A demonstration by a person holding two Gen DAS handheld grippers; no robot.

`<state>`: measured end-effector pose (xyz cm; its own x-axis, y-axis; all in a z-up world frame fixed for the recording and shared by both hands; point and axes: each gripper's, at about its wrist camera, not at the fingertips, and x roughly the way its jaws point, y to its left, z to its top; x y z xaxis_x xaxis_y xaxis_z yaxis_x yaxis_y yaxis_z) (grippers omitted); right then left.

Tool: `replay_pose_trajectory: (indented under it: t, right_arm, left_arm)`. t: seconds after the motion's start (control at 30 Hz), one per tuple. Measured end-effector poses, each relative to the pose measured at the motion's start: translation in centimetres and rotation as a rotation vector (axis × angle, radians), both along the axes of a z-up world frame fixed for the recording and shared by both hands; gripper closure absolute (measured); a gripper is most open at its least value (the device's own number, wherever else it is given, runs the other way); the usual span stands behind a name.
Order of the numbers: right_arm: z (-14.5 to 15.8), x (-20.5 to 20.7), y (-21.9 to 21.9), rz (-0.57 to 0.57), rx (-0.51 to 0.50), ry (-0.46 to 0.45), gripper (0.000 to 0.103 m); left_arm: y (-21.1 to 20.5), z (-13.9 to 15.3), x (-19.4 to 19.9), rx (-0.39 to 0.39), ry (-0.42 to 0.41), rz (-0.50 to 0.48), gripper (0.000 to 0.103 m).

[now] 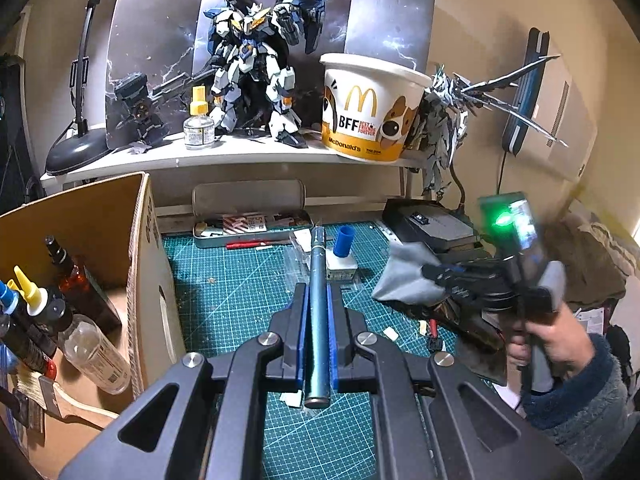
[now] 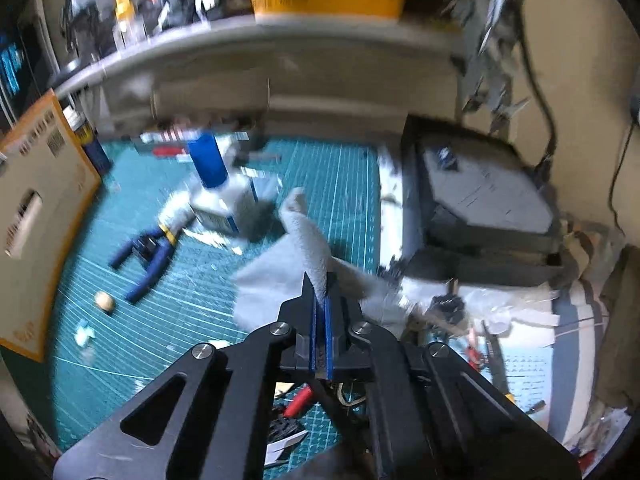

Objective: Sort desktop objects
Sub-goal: 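Lift the blue-handled tool and grey cloth off the desk with both grippers, then carry the blue-handled tool and grey cloth over the cardboard box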

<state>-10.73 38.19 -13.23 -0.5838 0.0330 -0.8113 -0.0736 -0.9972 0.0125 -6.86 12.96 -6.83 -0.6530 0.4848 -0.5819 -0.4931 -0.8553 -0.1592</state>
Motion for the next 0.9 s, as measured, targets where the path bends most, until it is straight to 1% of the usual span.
replay_pose_trajectory:
  t: [0.2,0.27,0.37,0.57,0.8,0.9]
  right_arm:
    - [8.0,2.8,-2.8,0.011,0.045,0.191,0.1]
    - [10.9,3.8,-4.4,0.018,0.073,0.267,0.1]
    - [14.2,5.0,-6.2,0.031,0.097,0.352,0.1]
    - [18.7,6.8,-9.1,0.066,0.112,0.456,0.1]
    - [22.1,8.2,-12.6,0.129,0.088,0.512,0.1]
    - [23.3,8.8,-14.5,0.18,0.068,0.534,0.1]
  left_arm:
    - [-0.3,1.7,0.1,-0.002,0.046,0.038,0.095]
    - [-0.5,2.4,0.2,-0.001,0.061,0.051,0.095]
    - [-1.0,3.7,0.4,0.005,0.087,0.071,0.095]
    - [-2.4,6.7,1.2,0.016,0.152,0.112,0.095]
    - [-5.5,10.0,2.9,0.026,0.216,0.178,0.095]
    - [-7.4,11.2,3.5,0.025,0.238,0.219,0.095]
